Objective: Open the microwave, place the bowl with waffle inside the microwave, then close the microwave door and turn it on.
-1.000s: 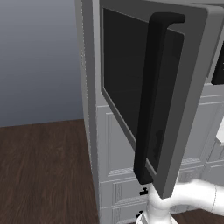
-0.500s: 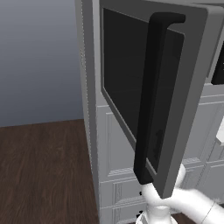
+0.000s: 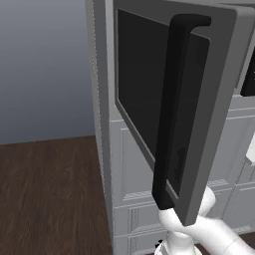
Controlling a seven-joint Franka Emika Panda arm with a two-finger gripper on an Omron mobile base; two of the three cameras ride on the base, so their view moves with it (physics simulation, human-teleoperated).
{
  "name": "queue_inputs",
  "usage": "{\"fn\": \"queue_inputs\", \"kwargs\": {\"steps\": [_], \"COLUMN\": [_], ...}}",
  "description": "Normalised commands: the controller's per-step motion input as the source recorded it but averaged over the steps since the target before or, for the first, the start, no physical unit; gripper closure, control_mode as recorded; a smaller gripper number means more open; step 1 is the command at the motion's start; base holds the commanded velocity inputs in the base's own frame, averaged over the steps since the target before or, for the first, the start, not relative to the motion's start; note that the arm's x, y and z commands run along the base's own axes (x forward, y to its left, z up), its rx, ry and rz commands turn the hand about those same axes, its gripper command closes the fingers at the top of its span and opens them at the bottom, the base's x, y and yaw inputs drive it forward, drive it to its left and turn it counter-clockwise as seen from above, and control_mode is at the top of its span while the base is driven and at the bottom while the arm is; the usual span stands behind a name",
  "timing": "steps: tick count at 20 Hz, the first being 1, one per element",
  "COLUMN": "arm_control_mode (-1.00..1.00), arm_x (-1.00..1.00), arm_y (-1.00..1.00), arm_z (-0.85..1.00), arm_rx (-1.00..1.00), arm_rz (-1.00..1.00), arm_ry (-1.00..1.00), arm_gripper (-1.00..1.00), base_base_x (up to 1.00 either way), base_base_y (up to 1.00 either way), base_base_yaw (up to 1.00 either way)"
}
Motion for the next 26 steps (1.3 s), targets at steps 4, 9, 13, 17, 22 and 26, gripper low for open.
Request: {"fn": "queue_inputs", "kwargs": {"steps": [4, 9, 13, 17, 22, 26], "arm_control_mode": [-1.0, -1.0, -1.0, -1.0, -1.0, -1.0], "arm_x": [0.04, 0.18, 0.43, 0.73, 0.91, 0.87], "arm_y": [1.0, 1.0, 1.0, 1.0, 0.99, 0.63], "arm_z": [0.86, 1.0, 1.0, 0.72, 0.5, 0.1], "arm_rx": [-0.08, -0.13, -0.15, -0.19, -0.15, -0.03], "arm_rz": [0.49, 0.32, 0.09, -0.04, -0.29, -0.41], "arm_ry": [0.02, 0.02, 0.09, 0.19, 0.27, 0.27], "arm_gripper": [1.0, 1.0, 1.0, 1.0, 1.0, 1.0], "base_base_x": [0.0, 0.0, 0.0, 0.0, 0.0, 0.0], "base_base_y": [0.0, 0.0, 0.0, 0.0, 0.0, 0.0], "base_base_yaw": [0.0, 0.0, 0.0, 0.0, 0.0, 0.0]}}
